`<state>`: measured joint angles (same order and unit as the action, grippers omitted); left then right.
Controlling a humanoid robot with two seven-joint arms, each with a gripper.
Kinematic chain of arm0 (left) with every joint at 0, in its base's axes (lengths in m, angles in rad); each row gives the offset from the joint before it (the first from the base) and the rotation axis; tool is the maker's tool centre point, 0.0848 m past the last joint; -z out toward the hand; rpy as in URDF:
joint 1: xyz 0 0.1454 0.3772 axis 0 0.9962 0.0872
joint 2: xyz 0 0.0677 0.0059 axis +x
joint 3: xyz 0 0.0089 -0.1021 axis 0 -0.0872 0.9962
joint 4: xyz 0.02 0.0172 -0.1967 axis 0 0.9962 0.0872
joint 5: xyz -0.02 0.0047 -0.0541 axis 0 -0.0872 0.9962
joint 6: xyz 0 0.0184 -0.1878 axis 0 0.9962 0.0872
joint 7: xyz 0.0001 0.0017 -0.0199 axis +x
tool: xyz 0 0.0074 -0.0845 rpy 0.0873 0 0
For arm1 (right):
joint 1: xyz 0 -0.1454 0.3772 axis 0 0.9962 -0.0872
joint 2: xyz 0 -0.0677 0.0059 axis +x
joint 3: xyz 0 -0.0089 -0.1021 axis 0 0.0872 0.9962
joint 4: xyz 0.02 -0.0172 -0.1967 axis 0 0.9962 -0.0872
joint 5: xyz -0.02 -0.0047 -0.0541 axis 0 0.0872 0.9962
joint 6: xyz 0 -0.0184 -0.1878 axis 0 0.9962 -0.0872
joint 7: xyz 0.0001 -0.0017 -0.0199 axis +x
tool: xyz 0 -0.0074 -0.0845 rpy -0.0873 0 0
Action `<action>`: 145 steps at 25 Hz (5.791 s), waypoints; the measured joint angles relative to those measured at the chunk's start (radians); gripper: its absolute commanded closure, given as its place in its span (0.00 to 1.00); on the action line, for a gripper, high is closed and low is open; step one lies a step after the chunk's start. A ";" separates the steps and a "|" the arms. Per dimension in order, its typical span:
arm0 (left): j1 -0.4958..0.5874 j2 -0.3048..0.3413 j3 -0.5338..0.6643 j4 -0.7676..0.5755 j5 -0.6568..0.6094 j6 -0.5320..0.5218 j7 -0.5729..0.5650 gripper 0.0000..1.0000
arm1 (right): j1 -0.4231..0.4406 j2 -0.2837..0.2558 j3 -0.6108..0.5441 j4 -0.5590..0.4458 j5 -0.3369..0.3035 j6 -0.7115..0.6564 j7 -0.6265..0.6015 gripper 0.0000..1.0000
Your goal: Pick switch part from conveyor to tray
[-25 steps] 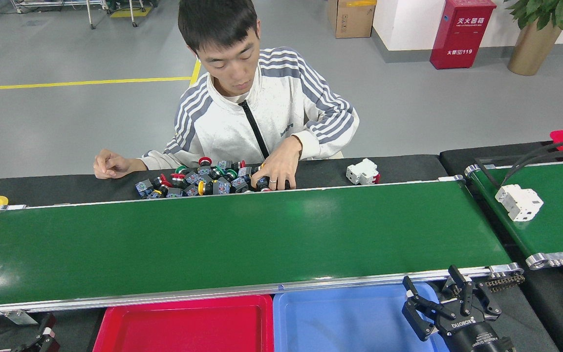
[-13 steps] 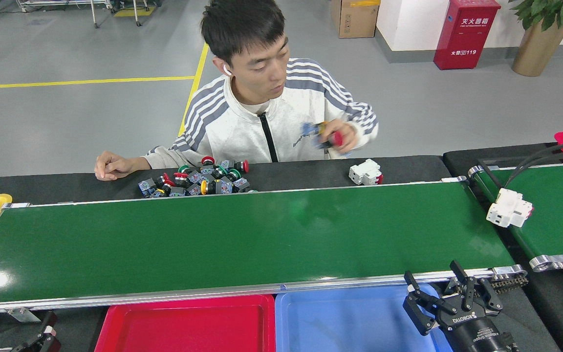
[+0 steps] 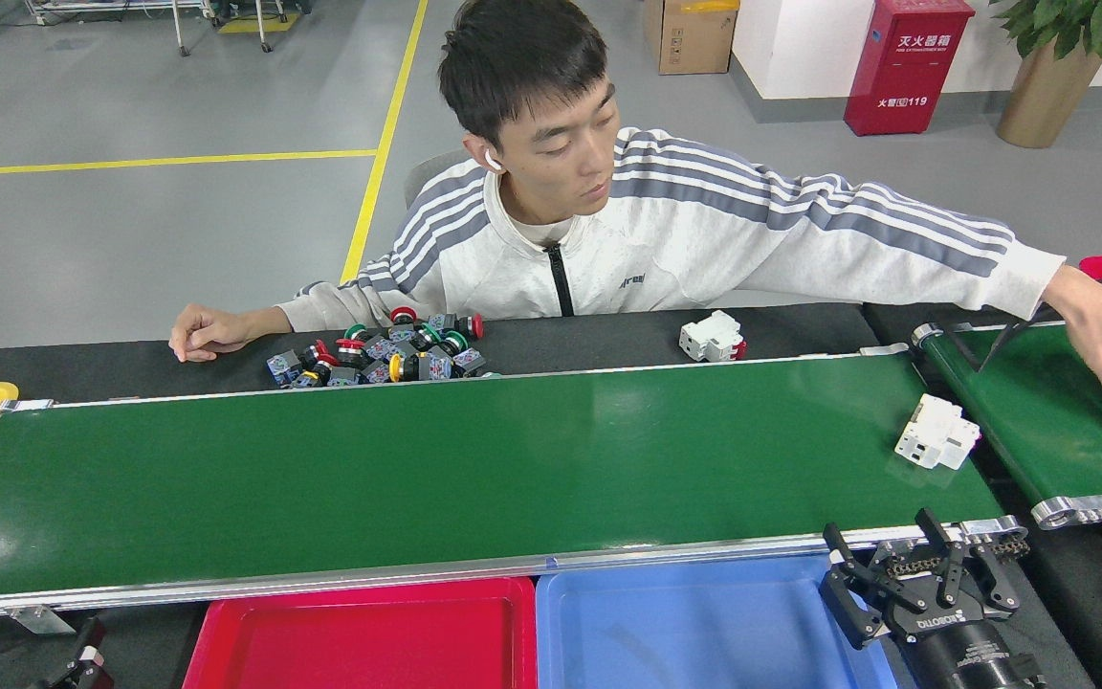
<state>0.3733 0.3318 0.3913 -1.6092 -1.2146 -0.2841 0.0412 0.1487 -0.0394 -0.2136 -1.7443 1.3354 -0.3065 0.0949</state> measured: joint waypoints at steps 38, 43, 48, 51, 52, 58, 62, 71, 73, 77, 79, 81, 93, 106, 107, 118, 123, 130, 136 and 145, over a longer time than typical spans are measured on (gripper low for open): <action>-0.067 0.001 -0.034 0.028 -0.004 -0.002 0.003 0.00 | -0.441 -0.020 0.294 0.528 0.043 0.453 0.078 0.02; -0.113 0.004 -0.062 0.042 -0.005 -0.002 0.003 0.00 | -0.486 -0.005 0.320 0.603 0.043 0.469 0.057 0.02; -0.124 0.005 -0.068 0.068 -0.028 -0.002 0.003 0.00 | -0.502 0.015 0.326 0.645 0.043 0.473 0.041 0.02; -0.139 0.005 -0.077 0.069 -0.038 -0.002 0.003 0.00 | -0.520 0.023 0.354 0.671 0.043 0.485 0.037 0.02; -0.144 0.005 -0.077 0.069 -0.038 -0.002 0.003 0.00 | -0.531 0.025 0.365 0.685 0.043 0.492 0.036 0.02; -0.151 0.005 -0.078 0.082 -0.040 -0.002 0.003 0.00 | -0.598 0.059 0.445 0.785 0.040 0.554 0.015 0.29; -0.151 0.005 -0.081 0.083 -0.041 -0.002 0.003 0.00 | -0.602 0.033 0.522 0.786 0.035 0.544 -0.009 0.78; -0.138 0.005 -0.085 0.080 -0.041 -0.002 0.002 0.00 | -0.490 -0.041 0.533 0.569 0.021 0.379 -0.041 0.92; -0.136 0.005 -0.085 0.080 -0.041 -0.002 0.002 0.00 | -0.378 -0.097 0.514 0.410 -0.012 0.289 -0.061 0.87; -0.133 0.005 -0.075 0.079 -0.035 -0.005 0.002 0.00 | -0.146 -0.194 0.479 0.187 -0.102 0.005 -0.126 0.75; -0.127 0.004 -0.071 0.079 -0.034 -0.006 0.002 0.00 | -0.053 -0.205 0.456 0.144 -0.110 -0.124 -0.165 0.34; -0.124 0.003 -0.060 0.079 -0.034 -0.007 0.002 0.00 | 0.007 -0.202 0.448 0.131 -0.111 -0.200 -0.187 0.00; -0.124 0.002 -0.042 0.069 -0.023 -0.001 0.002 0.00 | 0.019 -0.124 0.413 0.123 -0.104 0.488 -0.202 0.00; -0.147 0.003 -0.052 0.067 -0.026 0.002 0.002 0.00 | -0.216 0.114 0.484 0.275 0.116 0.619 -0.017 0.00; -0.148 0.003 -0.052 0.068 -0.027 0.001 0.002 0.00 | -0.238 0.129 0.486 0.304 0.123 0.619 -0.013 0.00; -0.177 0.002 -0.082 0.071 -0.032 -0.001 0.000 0.00 | -0.399 0.188 0.523 0.516 0.119 0.623 0.000 0.00; -0.176 0.000 -0.084 0.073 -0.032 -0.001 0.000 0.00 | -0.402 0.188 0.522 0.522 0.116 0.625 0.000 0.00; -0.174 0.000 -0.084 0.073 -0.032 -0.001 0.000 0.00 | -0.438 0.188 0.519 0.534 0.104 0.623 0.000 0.00; -0.173 0.005 -0.084 0.072 -0.032 -0.001 0.000 0.00 | -0.514 0.188 0.519 0.634 0.101 0.622 0.001 0.00; -0.188 0.005 -0.124 0.071 -0.032 -0.002 -0.001 0.00 | -0.566 0.192 0.530 0.739 0.085 0.616 0.002 0.55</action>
<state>0.1853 0.3364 0.2674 -1.5379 -1.2467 -0.2864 0.0406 -0.4175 0.1531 0.3161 -1.0049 1.4205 0.3098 0.0972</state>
